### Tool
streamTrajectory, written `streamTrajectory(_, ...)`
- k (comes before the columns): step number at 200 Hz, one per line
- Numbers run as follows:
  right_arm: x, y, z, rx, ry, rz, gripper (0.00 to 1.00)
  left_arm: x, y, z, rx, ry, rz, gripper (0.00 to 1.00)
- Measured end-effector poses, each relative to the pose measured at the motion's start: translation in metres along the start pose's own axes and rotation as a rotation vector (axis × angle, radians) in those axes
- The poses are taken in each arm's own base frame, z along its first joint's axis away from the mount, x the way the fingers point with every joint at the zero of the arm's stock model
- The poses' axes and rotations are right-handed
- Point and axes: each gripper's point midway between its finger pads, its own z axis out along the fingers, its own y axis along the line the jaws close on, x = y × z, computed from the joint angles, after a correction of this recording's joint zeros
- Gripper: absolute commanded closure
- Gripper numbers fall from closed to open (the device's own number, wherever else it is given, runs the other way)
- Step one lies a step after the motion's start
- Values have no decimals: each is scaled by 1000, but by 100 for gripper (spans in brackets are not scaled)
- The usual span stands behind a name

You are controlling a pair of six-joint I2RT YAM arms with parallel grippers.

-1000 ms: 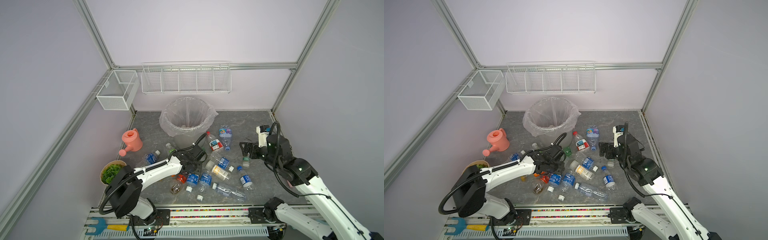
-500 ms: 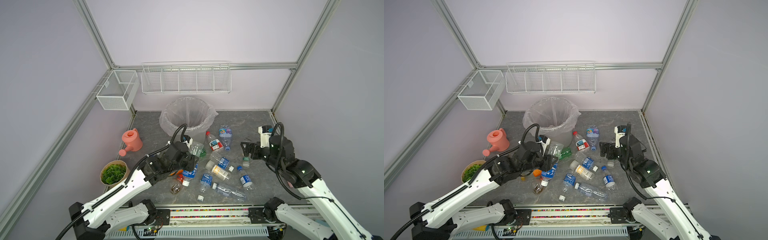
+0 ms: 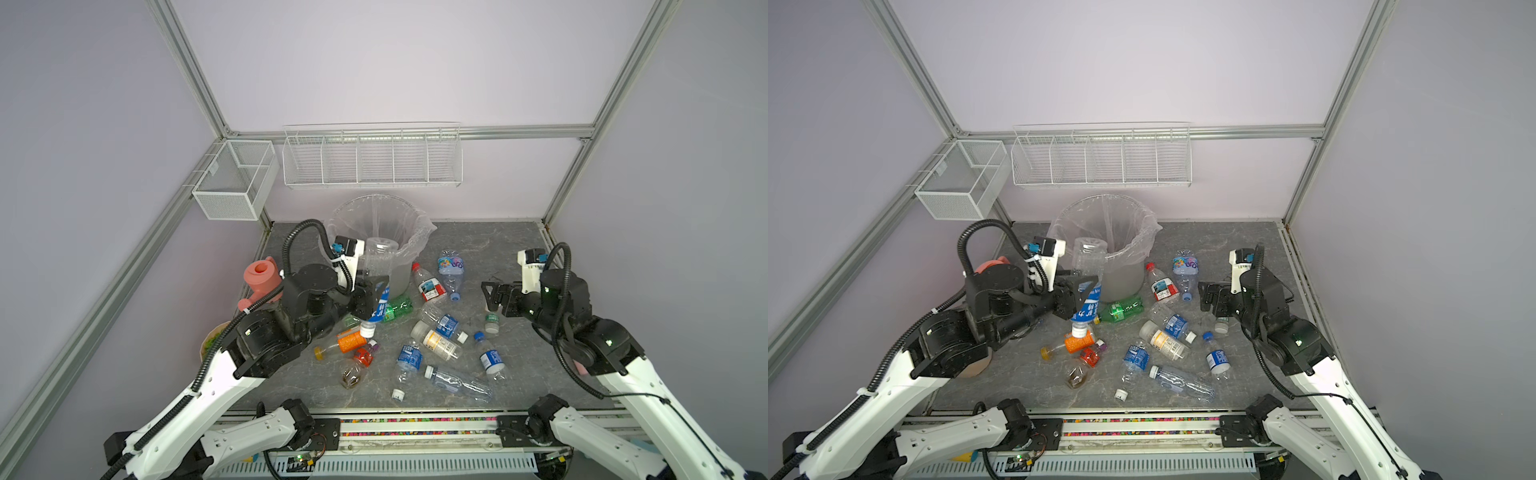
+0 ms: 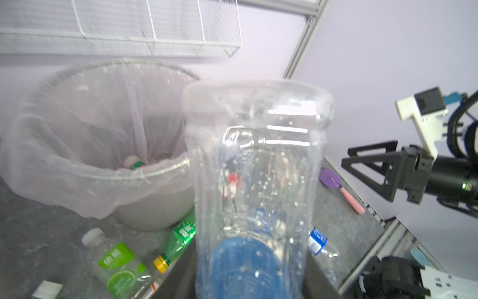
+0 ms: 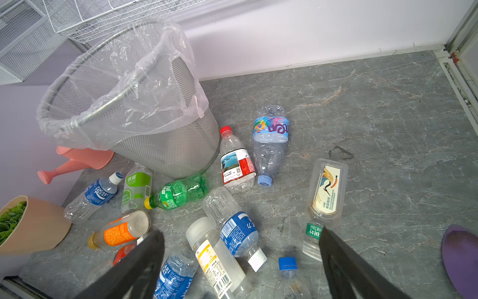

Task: Throw the plastic bottles in the bin
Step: Pick up the plastic bottle from the bottom-center of the table, then throw the plastic bottle into the trash bin.

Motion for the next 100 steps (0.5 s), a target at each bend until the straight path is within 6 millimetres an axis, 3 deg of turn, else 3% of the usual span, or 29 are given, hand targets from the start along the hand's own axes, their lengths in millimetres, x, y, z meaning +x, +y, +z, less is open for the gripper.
streamTrajectory(48, 1, 0, 1, -2, 5, 0, 4, -89, 19, -15, -198, -272, 49, 68)
streamTrajectory(100, 0, 0, -1, -2, -1, 1, 4, -139, 39, -23, -356, -465, 93, 70)
